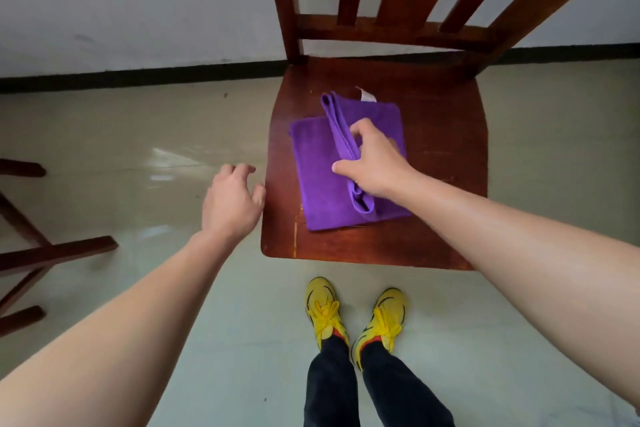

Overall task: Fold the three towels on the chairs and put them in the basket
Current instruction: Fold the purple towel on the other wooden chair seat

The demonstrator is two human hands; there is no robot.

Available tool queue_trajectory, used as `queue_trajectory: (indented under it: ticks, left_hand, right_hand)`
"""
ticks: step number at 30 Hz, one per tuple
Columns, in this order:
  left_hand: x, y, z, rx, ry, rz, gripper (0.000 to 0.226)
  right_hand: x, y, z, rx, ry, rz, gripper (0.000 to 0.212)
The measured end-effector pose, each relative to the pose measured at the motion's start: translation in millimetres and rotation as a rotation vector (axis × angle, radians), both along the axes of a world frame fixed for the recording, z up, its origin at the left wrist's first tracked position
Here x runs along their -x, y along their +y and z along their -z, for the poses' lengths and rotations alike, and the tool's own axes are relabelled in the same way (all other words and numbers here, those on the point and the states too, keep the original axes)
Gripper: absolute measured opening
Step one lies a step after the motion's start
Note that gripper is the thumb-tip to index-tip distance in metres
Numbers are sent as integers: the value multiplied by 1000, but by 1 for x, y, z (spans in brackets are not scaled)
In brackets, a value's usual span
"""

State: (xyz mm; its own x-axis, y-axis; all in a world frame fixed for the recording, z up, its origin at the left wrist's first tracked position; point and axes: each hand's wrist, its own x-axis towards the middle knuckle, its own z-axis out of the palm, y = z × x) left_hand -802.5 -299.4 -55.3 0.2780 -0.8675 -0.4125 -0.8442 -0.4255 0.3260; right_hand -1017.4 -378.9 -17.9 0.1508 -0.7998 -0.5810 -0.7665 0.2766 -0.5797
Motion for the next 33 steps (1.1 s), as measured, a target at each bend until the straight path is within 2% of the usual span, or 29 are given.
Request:
queue_trajectory:
  ticks: [2, 6, 8, 10, 11, 13, 15, 17, 19, 22, 27, 31, 33]
  left_hand:
    - [-13, 8, 2, -6, 8, -18, 36]
    - [-34, 16, 8, -6, 5, -48, 34]
    - [-36, 15, 10, 8, 8, -53, 34]
    - [-32, 9, 10, 32, 2, -40, 34]
    - [-27, 5, 9, 63, -4, -18, 34]
    - [-13, -6, 6, 154, -22, 80, 34]
    - [7, -22, 6, 227, -40, 255, 38]
    - [32, -35, 11, 256, -50, 446, 44]
    - [52, -43, 22, 212, -77, 593, 54]
    - [55, -46, 49, 74, -118, 617, 68]
    - [47, -44, 63, 71, -174, 646, 79]
    - [54, -26, 54, 139, -218, 627, 81]
    - [50, -3, 57, 161, -212, 673, 79]
  right_hand:
    - [-23, 9, 14, 8, 96, -80, 42]
    - [-45, 21, 41, 13, 216, -199, 45]
    - [-47, 25, 45, -28, 172, -274, 49]
    - [-42, 22, 46, -141, -4, -151, 46]
    - [-33, 19, 46, -136, -74, -36, 37]
    - [-9, 7, 43, 129, -2, 87, 23]
    - [17, -4, 41, 434, 222, -2, 32]
    - [28, -10, 45, 562, 286, -157, 42]
    - [26, -9, 57, 550, 314, -351, 50]
    - [31, -11, 82, 453, 400, -531, 55]
    - [44, -15, 98, 488, 461, -604, 61]
    - [41, 8, 88, 552, 434, -442, 61]
    - [51, 36, 91, 573, 428, -474, 62]
